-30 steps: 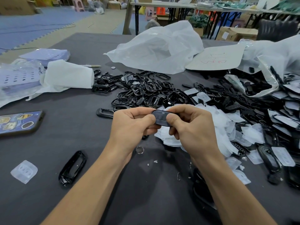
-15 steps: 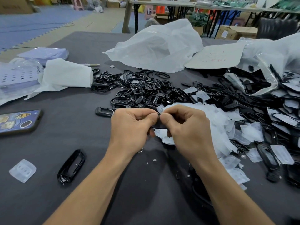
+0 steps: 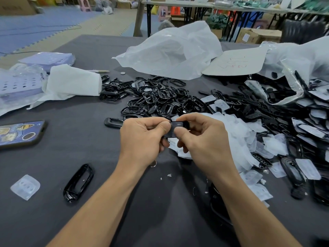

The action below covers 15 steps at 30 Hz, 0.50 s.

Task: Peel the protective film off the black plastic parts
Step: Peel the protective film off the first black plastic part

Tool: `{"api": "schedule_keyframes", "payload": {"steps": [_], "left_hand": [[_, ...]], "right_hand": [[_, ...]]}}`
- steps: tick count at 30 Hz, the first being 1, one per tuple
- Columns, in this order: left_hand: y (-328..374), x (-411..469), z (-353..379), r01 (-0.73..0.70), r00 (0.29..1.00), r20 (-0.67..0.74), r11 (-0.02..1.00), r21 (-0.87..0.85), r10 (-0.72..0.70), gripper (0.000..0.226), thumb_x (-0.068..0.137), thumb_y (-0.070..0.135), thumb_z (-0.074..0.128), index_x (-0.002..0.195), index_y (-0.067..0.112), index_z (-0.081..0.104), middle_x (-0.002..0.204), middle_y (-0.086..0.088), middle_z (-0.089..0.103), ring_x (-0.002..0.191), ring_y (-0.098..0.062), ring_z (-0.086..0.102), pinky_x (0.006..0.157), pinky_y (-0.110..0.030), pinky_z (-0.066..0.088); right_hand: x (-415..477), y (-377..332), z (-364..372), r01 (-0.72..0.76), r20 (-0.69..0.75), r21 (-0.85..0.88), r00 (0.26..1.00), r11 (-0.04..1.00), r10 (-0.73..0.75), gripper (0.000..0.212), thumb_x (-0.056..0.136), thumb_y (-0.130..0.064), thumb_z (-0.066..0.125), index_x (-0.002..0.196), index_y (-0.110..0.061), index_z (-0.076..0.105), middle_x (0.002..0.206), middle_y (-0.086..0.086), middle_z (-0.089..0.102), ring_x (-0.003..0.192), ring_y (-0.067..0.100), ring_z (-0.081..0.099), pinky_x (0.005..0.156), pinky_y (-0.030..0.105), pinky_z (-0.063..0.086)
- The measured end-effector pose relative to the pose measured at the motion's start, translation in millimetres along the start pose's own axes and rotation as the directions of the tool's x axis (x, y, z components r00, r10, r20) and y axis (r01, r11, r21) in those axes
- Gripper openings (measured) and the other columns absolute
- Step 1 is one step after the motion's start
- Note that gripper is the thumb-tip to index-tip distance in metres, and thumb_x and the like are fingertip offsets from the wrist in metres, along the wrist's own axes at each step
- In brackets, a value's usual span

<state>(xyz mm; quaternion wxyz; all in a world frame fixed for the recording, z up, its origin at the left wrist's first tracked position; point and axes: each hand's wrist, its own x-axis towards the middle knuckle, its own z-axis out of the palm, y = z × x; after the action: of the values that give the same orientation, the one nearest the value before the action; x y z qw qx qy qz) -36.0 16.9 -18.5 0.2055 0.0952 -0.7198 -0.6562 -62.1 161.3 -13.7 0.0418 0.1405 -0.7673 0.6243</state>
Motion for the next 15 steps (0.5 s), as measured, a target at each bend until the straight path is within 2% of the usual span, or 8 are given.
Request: {"api": "schedule_keyframes", "payload": {"steps": [3, 5, 7, 8, 10, 12, 14, 15], "left_hand": [[-2.0, -0.3, 0.0, 0.013, 1.0, 0.021, 1.0, 0.001, -0.013, 0.031, 0.089, 0.009, 0.076, 0.075, 0.036, 0.082, 0.056, -0.009, 0.071, 0.043, -0.018, 0.059, 0.044, -0.026, 0.049], [-2.3, -1.9, -0.7, 0.059, 0.995, 0.077, 0.998, -0.022, -0.057, 0.018, 0.086, 0.019, 0.077, 0.084, 0.036, 0.083, 0.066, -0.009, 0.076, 0.052, -0.02, 0.064, 0.052, -0.034, 0.052], [-0.6, -2.9, -2.1, 0.114, 0.984, 0.143, 0.993, -0.032, -0.108, 0.015, 0.084, 0.022, 0.076, 0.089, 0.035, 0.083, 0.077, -0.007, 0.079, 0.062, -0.019, 0.07, 0.061, -0.042, 0.052], [-0.5, -2.7, -3.0, 0.127, 0.979, 0.163, 0.991, -0.031, -0.12, 0.019, 0.086, 0.016, 0.076, 0.087, 0.033, 0.084, 0.078, -0.006, 0.08, 0.063, -0.018, 0.072, 0.063, -0.039, 0.053], [-1.1, -0.3, -4.5, 0.146, 0.974, 0.181, 0.988, -0.051, -0.135, 0.032, 0.09, -0.001, 0.072, 0.076, 0.025, 0.084, 0.075, -0.007, 0.079, 0.06, -0.016, 0.073, 0.057, -0.028, 0.057], [0.6, 0.0, -3.5, 0.174, 0.972, 0.175, 0.981, -0.087, -0.157, 0.035, 0.09, -0.009, 0.069, 0.072, 0.018, 0.081, 0.07, -0.008, 0.078, 0.056, -0.015, 0.072, 0.053, -0.021, 0.056], [2.1, -0.9, -0.6, 0.191, 0.974, 0.144, 0.976, -0.104, -0.175, 0.031, 0.09, -0.011, 0.069, 0.077, 0.015, 0.079, 0.066, -0.007, 0.076, 0.052, -0.015, 0.071, 0.051, -0.02, 0.056], [2.2, -1.3, 0.7, 0.2, 0.974, 0.13, 0.974, -0.111, -0.185, 0.028, 0.089, -0.012, 0.068, 0.079, 0.012, 0.078, 0.064, -0.007, 0.076, 0.051, -0.015, 0.07, 0.05, -0.02, 0.055]], "right_hand": [[0.2, 0.2, 0.5, -0.009, -0.008, -0.016, 1.0, 1.0, 0.009, 0.024, 0.082, -0.006, 0.072, 0.087, -0.029, 0.073, 0.064, -0.004, 0.071, 0.051, 0.015, 0.067, 0.053, 0.034, 0.055], [1.9, 0.9, -2.3, -0.032, -0.023, 0.034, 0.999, 0.999, 0.033, 0.028, 0.083, 0.001, 0.071, 0.085, -0.026, 0.073, 0.062, -0.002, 0.069, 0.049, 0.016, 0.064, 0.049, 0.032, 0.051], [3.6, 1.1, -5.2, -0.054, -0.03, 0.082, 0.998, 0.995, 0.057, 0.029, 0.082, 0.004, 0.07, 0.084, -0.024, 0.075, 0.063, -0.001, 0.069, 0.048, 0.016, 0.063, 0.047, 0.03, 0.048], [4.2, 1.5, -5.9, -0.063, -0.027, 0.102, 0.997, 0.993, 0.066, 0.028, 0.081, 0.003, 0.069, 0.084, -0.024, 0.076, 0.064, 0.0, 0.069, 0.048, 0.017, 0.062, 0.048, 0.028, 0.047], [4.3, 1.6, -6.1, -0.078, -0.014, 0.129, 0.997, 0.989, 0.08, 0.03, 0.08, 0.005, 0.067, 0.083, -0.023, 0.076, 0.064, 0.003, 0.068, 0.048, 0.018, 0.061, 0.048, 0.027, 0.047], [3.9, 1.1, -6.9, -0.093, 0.0, 0.12, 0.996, 0.988, 0.093, 0.032, 0.082, 0.009, 0.065, 0.084, -0.021, 0.076, 0.062, 0.004, 0.067, 0.049, 0.019, 0.061, 0.049, 0.029, 0.047], [3.4, 1.1, -7.6, -0.084, -0.009, 0.048, 0.996, 0.995, 0.084, 0.033, 0.083, 0.007, 0.063, 0.087, -0.023, 0.076, 0.063, 0.002, 0.069, 0.052, 0.018, 0.064, 0.053, 0.034, 0.051], [2.1, 1.3, -7.8, -0.059, -0.032, -0.042, 0.998, 0.997, 0.058, 0.033, 0.083, 0.003, 0.064, 0.09, -0.026, 0.076, 0.066, -0.003, 0.072, 0.055, 0.015, 0.065, 0.058, 0.035, 0.055]]}}
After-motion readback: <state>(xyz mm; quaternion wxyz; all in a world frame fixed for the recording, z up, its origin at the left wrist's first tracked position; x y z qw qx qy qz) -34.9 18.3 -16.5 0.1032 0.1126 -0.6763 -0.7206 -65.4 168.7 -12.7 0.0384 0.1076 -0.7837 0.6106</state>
